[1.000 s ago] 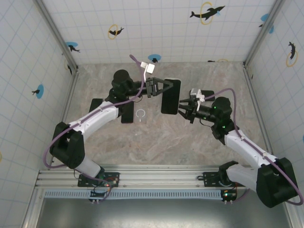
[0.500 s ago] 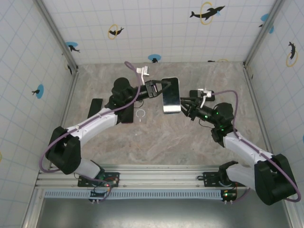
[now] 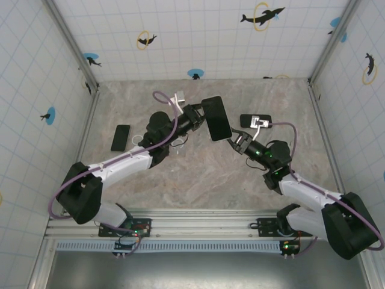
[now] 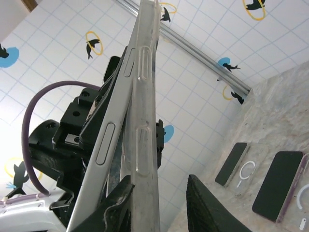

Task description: Take the phone out of the phone case

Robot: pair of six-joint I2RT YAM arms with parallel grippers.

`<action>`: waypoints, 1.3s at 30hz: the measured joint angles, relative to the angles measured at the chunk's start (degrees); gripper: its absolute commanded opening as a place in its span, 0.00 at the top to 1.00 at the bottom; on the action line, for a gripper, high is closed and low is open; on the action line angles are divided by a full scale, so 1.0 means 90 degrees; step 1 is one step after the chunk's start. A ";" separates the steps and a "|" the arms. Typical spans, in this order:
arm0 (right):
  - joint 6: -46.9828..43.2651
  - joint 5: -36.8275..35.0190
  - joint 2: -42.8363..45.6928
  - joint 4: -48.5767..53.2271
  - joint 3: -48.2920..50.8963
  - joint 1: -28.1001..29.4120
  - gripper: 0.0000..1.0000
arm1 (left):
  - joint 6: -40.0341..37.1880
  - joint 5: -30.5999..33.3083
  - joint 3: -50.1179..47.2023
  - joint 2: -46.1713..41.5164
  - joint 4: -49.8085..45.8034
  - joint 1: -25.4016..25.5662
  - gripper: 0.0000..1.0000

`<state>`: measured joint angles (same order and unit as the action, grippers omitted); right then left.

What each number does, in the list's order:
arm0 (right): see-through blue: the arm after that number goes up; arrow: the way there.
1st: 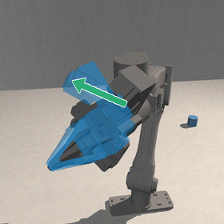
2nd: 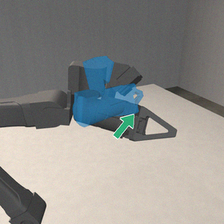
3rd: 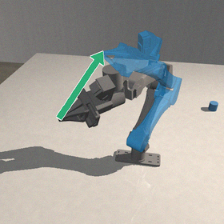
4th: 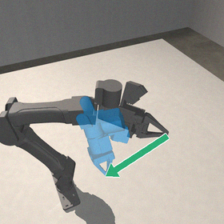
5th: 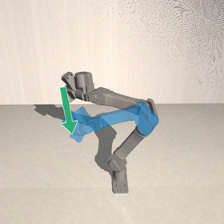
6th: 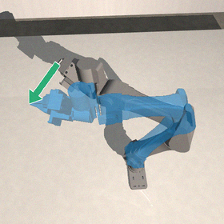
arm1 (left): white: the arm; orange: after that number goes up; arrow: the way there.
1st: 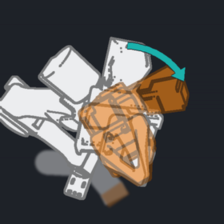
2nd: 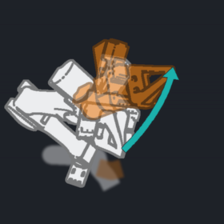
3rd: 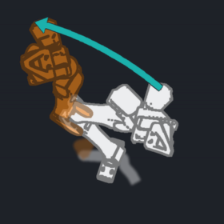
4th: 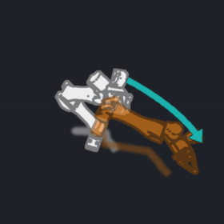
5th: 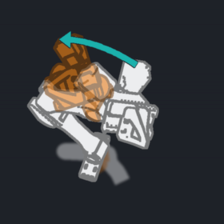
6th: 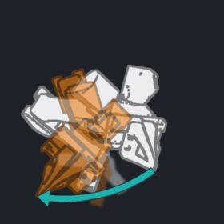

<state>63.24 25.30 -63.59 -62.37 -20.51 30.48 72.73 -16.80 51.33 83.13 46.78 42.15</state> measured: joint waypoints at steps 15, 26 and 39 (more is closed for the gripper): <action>0.1212 -0.0474 -0.0209 -0.0712 0.0226 0.0092 0.98 | 0.0085 0.0505 -0.0250 -0.0063 -0.0005 0.0027 0.68; 0.1428 -0.0896 -0.0240 -0.0714 0.0294 0.0056 1.00 | 0.0036 0.0529 -0.0277 -0.0175 -0.0418 0.0027 0.41; 0.1511 -0.2023 -0.0845 -0.0704 0.0284 0.0036 1.00 | 0.0313 0.0979 -0.0835 -0.0896 -0.0996 0.0814 0.44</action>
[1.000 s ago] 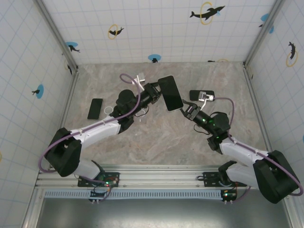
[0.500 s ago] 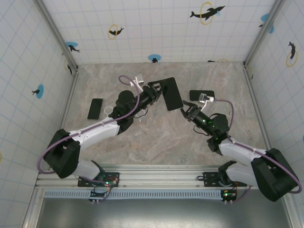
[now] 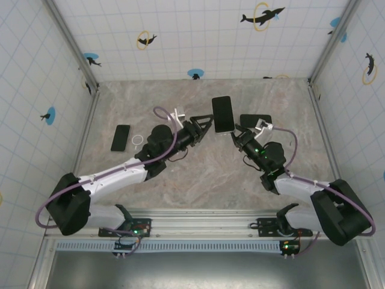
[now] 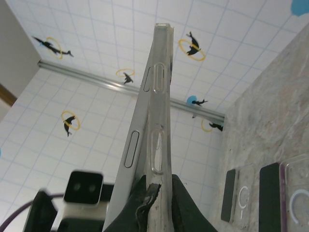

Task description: Take the phone out of the phone case

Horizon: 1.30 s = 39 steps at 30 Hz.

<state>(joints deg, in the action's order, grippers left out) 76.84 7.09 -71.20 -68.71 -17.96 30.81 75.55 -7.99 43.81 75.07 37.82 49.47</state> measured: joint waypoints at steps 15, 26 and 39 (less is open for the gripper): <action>-0.0182 -0.0619 -0.0304 -0.0260 -0.0129 0.0214 1.00 | 0.0644 0.0440 0.0165 0.0571 0.0313 0.0629 0.51; -0.0301 -0.0641 -0.0301 -0.0257 -0.0129 0.0221 1.00 | 0.0797 0.0466 0.0182 0.0697 0.0491 0.0629 0.52; -0.0325 -0.0641 -0.0299 -0.0255 -0.0129 0.0221 1.00 | 0.0998 0.0493 0.0172 0.0925 0.0631 0.0678 0.53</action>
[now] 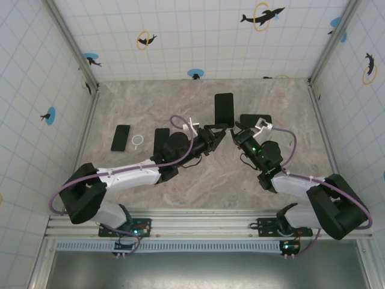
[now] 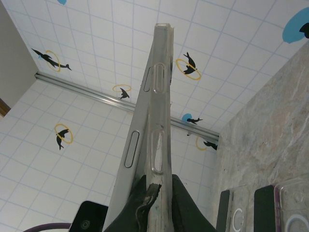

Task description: Take the phone out of the phone case

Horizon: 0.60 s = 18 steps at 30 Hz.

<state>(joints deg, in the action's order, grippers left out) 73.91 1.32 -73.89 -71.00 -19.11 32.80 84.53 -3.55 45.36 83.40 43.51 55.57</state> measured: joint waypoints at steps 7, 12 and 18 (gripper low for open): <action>0.0002 0.0005 0.0000 -0.0044 0.0000 0.0012 1.00 | 0.0046 0.0194 -0.0002 0.0107 0.0134 0.0000 0.54; 0.0002 0.0000 0.0000 -0.0041 0.0000 0.0027 1.00 | 0.0107 0.0294 -0.0005 0.0153 0.0209 0.0005 0.56; -0.0002 -0.0187 0.0000 -0.0039 0.0000 0.0134 1.00 | 0.0121 0.0437 -0.0005 0.0226 0.0277 0.0007 0.61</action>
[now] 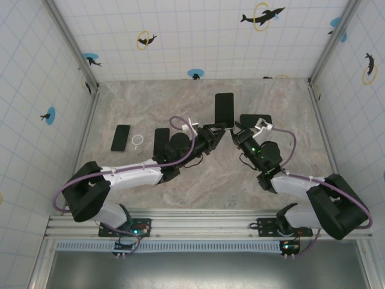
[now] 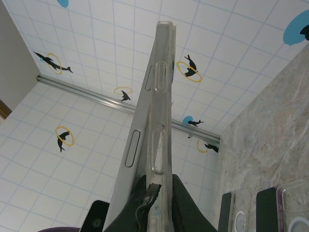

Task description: Take the phone out of the phone case

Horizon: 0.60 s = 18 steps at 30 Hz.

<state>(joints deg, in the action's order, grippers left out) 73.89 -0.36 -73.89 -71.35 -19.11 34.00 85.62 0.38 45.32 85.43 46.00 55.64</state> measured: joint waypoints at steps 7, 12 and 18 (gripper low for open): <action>-0.0005 -0.0622 0.0027 0.0097 0.0002 0.0333 1.00 | 0.0017 0.0245 0.0262 0.0299 0.0197 -0.0002 0.65; -0.0049 -0.0954 0.0151 0.0165 0.0002 0.0534 1.00 | 0.0022 0.0299 0.0413 0.0355 0.0182 -0.0002 0.77; -0.0102 -0.1151 0.0291 0.0294 0.0002 0.0636 1.00 | 0.0012 0.0260 0.0425 0.0355 0.0102 -0.0002 0.92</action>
<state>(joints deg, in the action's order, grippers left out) 72.97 -10.72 -71.26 -68.71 -19.09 39.72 85.73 2.72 49.15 88.62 46.92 55.61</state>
